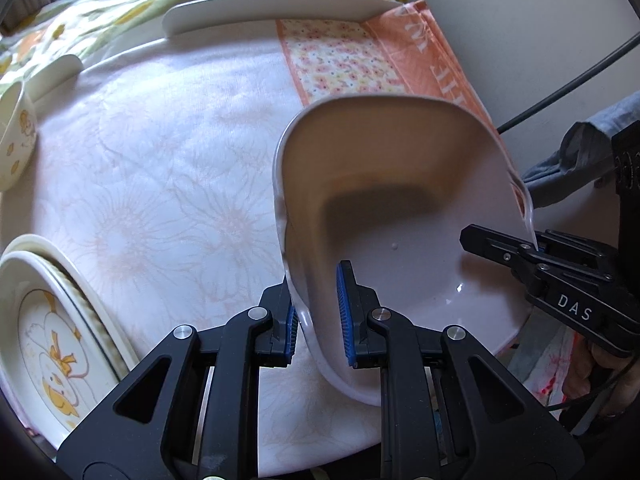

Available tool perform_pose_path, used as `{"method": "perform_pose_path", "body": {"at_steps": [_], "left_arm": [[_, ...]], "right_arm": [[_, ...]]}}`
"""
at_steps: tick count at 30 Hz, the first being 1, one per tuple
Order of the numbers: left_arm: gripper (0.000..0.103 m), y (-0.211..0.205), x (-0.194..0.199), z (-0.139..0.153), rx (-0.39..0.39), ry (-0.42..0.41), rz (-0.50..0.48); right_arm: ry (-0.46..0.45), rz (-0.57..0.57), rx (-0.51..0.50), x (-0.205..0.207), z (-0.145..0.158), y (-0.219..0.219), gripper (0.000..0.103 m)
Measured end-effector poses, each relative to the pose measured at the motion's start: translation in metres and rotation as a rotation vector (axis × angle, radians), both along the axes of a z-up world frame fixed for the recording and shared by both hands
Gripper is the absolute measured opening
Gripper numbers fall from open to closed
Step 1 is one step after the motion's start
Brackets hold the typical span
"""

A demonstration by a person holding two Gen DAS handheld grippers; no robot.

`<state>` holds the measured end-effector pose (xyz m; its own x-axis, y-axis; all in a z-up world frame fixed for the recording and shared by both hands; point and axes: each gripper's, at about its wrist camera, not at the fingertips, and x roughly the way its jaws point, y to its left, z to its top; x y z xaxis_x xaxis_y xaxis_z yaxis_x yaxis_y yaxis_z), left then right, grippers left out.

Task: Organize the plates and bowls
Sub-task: 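Lift the mauve dish with both grippers and carry it onto the orange runner, then lower the mauve dish onto the table and open both grippers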

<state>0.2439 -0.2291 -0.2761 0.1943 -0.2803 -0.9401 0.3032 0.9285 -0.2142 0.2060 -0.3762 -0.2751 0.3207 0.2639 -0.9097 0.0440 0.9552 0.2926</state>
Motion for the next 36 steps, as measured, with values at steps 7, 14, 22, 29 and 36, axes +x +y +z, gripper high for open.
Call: {"method": "perform_pose_path", "body": {"at_steps": [7,14,22,29,36], "left_arm": [[0.015,-0.001,-0.003,0.0,0.026,-0.005,0.01],[0.033,-0.006,-0.002,0.001,0.044,-0.003,-0.002],[0.093,-0.002,-0.006,0.018,0.057,-0.054,-0.015],[0.093,0.029,-0.023,0.054,0.03,-0.093,0.029],[0.093,0.107,-0.039,0.119,-0.001,-0.199,0.192]], "right_arm": [[0.008,-0.003,0.031,-0.002,-0.003,-0.003,0.011],[0.003,-0.038,0.048,-0.002,0.001,-0.008,0.011],[-0.042,-0.095,0.131,-0.004,0.016,-0.02,0.093],[-0.117,-0.057,0.093,-0.014,0.054,-0.01,0.098],[-0.288,0.131,0.033,-0.014,0.114,0.041,0.102]]}}
